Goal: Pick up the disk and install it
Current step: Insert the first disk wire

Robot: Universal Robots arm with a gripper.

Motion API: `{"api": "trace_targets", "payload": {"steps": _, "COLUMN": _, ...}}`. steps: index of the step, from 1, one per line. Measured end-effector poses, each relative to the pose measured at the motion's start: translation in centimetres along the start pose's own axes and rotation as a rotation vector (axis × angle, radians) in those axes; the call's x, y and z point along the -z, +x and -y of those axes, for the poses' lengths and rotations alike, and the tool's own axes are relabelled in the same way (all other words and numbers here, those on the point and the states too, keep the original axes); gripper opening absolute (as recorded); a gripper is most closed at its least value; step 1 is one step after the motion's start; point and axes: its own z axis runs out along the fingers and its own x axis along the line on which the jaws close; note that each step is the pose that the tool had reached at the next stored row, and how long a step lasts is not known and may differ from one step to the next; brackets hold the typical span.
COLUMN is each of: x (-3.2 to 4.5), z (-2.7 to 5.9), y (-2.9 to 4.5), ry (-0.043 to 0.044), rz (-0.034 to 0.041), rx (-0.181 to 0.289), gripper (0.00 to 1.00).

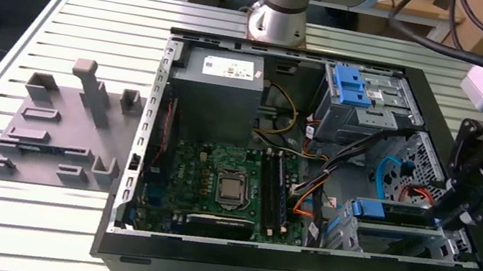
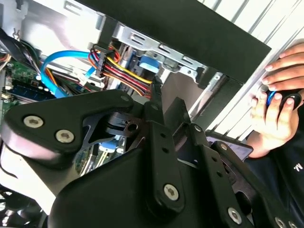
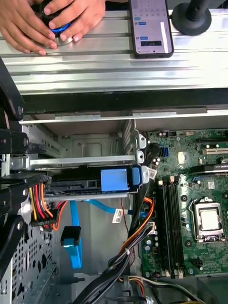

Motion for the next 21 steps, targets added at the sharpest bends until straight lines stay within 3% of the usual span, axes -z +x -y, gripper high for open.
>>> {"api": "trace_targets", "payload": {"steps": 12, "x": 0.3, "z": -0.16, "y": -2.13, "ry": -0.0114, "rz": 0.002, "rx": 0.002, "gripper": 0.3}}
{"api": "trace_targets", "payload": {"steps": 21, "x": 0.64, "z": -0.24, "y": -3.15, "ry": -0.0141, "rz": 0.0017, "rx": 0.002, "gripper": 0.3}}
